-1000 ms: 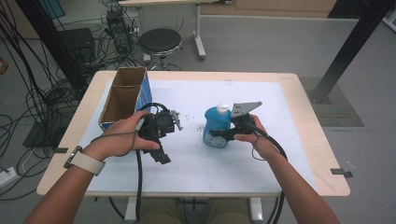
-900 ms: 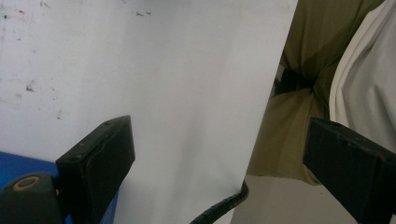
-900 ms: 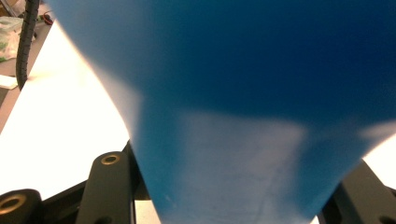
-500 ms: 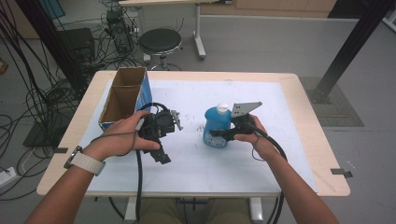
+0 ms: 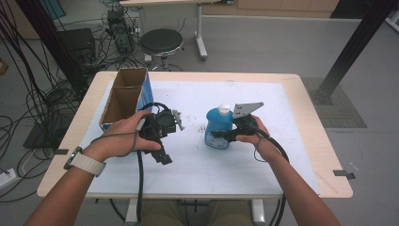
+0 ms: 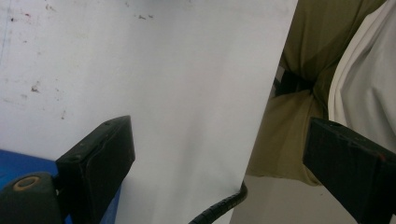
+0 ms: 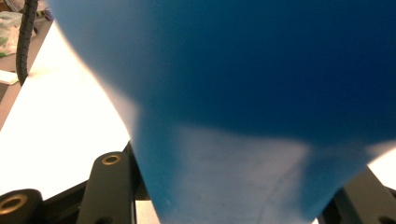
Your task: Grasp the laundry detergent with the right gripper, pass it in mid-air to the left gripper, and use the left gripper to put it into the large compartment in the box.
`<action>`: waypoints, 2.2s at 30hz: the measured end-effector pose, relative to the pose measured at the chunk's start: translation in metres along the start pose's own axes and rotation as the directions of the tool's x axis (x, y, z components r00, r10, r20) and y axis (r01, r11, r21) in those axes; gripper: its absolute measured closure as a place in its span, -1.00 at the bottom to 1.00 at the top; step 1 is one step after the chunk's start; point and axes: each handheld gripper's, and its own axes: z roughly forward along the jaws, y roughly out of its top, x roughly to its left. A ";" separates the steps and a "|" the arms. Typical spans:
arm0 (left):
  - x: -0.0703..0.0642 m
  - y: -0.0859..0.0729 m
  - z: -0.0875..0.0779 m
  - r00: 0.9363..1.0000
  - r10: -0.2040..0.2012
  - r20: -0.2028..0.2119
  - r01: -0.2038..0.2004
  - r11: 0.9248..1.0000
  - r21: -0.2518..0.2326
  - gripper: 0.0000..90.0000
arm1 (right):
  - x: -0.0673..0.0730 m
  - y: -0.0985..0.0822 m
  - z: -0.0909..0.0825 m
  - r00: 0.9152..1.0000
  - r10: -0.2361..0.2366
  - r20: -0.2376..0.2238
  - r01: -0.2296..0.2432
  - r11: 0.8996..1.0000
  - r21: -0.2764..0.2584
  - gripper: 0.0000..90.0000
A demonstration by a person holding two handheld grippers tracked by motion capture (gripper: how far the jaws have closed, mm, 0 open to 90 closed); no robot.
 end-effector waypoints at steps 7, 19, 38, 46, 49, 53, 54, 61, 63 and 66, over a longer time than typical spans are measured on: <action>-0.001 0.000 -0.002 1.000 -0.001 -0.007 0.001 1.000 -0.004 -0.79 | -0.001 0.002 -0.001 1.000 0.002 -0.009 -0.002 1.000 0.012 -0.02; -0.004 0.007 -0.011 1.000 -0.002 -0.027 0.002 1.000 0.004 -0.79 | 0.003 0.013 -0.014 0.998 -0.006 -0.055 0.006 1.000 0.013 -0.03; -0.012 0.025 -0.035 0.998 0.015 -0.064 -0.012 0.999 0.044 -0.79 | 0.026 0.041 -0.042 0.980 -0.061 -0.192 0.071 0.996 0.046 -0.03; -0.014 0.031 -0.041 0.998 0.023 -0.058 -0.020 0.998 0.062 -0.79 | 0.033 0.047 -0.047 0.974 -0.072 -0.217 0.083 0.996 0.041 -0.03; -0.012 0.034 -0.044 0.998 0.023 -0.057 -0.019 0.997 0.078 -0.80 | 0.035 0.048 -0.047 0.971 -0.078 -0.226 0.089 0.995 0.040 -0.03; -0.011 0.039 -0.048 0.998 0.034 -0.059 -0.030 0.996 0.079 -0.80 | 0.038 0.050 -0.045 0.968 -0.078 -0.237 0.089 0.995 0.036 -0.03; -0.011 0.041 -0.049 0.998 0.036 -0.059 -0.031 0.996 0.081 -0.80 | 0.038 0.051 -0.045 0.967 -0.079 -0.240 0.090 0.995 0.034 -0.03; -0.010 0.051 -0.055 0.996 0.057 -0.063 -0.051 0.995 0.090 -0.80 | 0.043 0.054 -0.041 0.962 -0.091 -0.257 0.105 0.994 0.039 -0.03; -0.010 0.055 -0.056 0.996 0.064 -0.060 -0.058 0.994 0.092 -0.80 | 0.046 0.056 -0.040 0.959 -0.099 -0.266 0.113 0.993 0.036 -0.03; -0.010 0.060 -0.057 0.996 0.073 -0.052 -0.067 0.993 0.099 -0.80 | 0.048 0.057 -0.038 0.957 -0.102 -0.273 0.116 0.993 0.036 -0.03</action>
